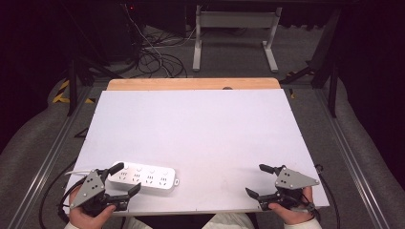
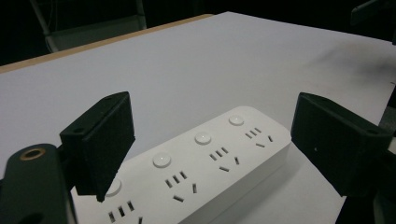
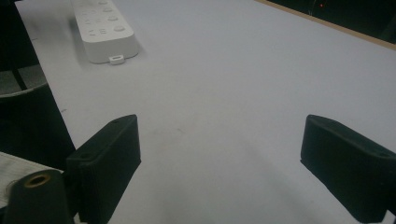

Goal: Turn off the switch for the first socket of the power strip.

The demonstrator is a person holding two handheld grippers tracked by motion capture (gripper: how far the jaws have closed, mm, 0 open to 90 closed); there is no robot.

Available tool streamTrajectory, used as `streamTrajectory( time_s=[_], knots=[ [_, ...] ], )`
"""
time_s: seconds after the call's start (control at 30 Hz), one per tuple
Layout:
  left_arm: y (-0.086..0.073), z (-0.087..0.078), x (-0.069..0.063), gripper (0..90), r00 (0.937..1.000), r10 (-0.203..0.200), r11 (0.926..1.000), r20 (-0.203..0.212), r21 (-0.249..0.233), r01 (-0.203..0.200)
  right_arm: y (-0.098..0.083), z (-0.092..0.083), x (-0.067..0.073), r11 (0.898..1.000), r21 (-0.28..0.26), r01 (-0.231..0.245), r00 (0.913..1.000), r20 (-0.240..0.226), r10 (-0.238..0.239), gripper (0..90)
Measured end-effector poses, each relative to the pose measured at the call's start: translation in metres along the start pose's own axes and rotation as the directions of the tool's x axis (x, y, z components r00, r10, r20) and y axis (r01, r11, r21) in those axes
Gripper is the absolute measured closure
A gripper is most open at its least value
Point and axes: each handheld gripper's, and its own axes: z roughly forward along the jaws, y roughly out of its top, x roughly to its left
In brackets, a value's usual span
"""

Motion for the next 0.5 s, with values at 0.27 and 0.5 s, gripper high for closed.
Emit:
streamTrajectory(
  time_s=[0.27,0.5],
  knots=[
    [0.0006,-0.0004,0.0000,14.4,1.0000,0.000,1.0000,-0.003,0.003,0.000,-0.0005,0.0005,0.0000,1.000,0.004,-0.001,1.0000,0.001,0.001,13.2],
    [0.0021,-0.0014,-0.0015,16.4,0.9997,0.022,0.9996,-0.009,0.019,-0.022,-0.0007,0.0026,0.0005,1.000,0.011,-0.002,0.9999,-0.014,0.002,13.2]
  ],
)
